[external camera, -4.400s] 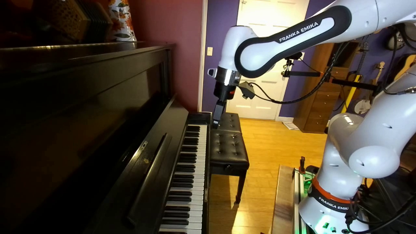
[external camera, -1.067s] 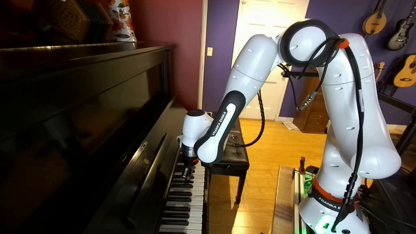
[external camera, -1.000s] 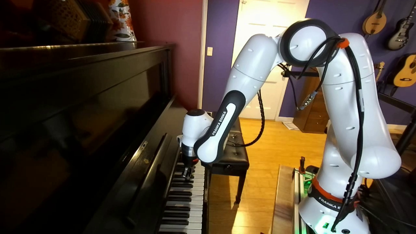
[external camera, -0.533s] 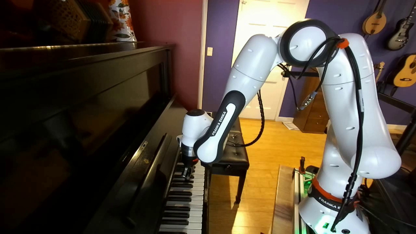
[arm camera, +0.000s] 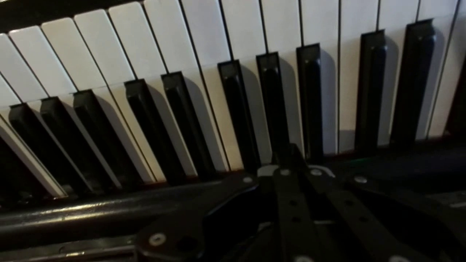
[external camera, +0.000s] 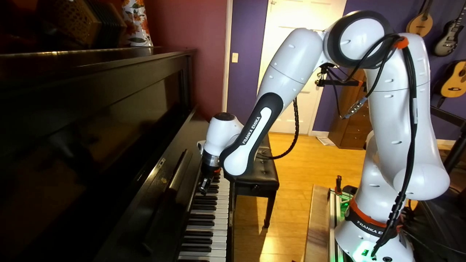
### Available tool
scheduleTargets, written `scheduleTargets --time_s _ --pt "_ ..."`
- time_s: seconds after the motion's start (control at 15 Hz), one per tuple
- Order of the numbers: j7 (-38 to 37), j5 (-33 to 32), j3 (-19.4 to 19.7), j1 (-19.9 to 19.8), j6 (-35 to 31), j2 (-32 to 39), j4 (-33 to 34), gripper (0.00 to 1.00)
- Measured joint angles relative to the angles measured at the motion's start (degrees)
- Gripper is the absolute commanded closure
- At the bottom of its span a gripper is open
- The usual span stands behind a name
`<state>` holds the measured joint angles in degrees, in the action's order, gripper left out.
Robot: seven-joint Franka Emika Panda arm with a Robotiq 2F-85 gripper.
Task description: Press a key at the center of the piano
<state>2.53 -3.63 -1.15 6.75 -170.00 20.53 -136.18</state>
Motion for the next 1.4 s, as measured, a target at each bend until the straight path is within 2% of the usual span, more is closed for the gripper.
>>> scheduleTargets --time_s 0.33,0.4,0.47,0.53,0.87,1.07,1.13,1.4 --pt "0.0 0.0 -0.72 0.06 -0.16 -6.95 -5.09 1.0" --pt "0.0 0.0 -0.99 0.07 -0.16 -8.5 -6.4 0.74" --pt "0.02 -0.14 -1.23 0.11 -0.16 -10.0 -7.7 0.73" --pt "0.02 -0.61 -1.37 0.23 -0.16 -11.69 -9.16 0.68" --pt "0.71 -0.41 -3.34 0.33 1.73 -21.2 -16.57 0.29" --pt "3.7 3.26 -3.76 0.44 4.48 -27.04 -20.57 0.07" --pt "5.04 4.6 -3.58 0.48 5.63 -28.76 -21.66 0.01" --pt "8.53 5.62 -1.12 0.37 11.89 -32.75 -21.18 0.0"
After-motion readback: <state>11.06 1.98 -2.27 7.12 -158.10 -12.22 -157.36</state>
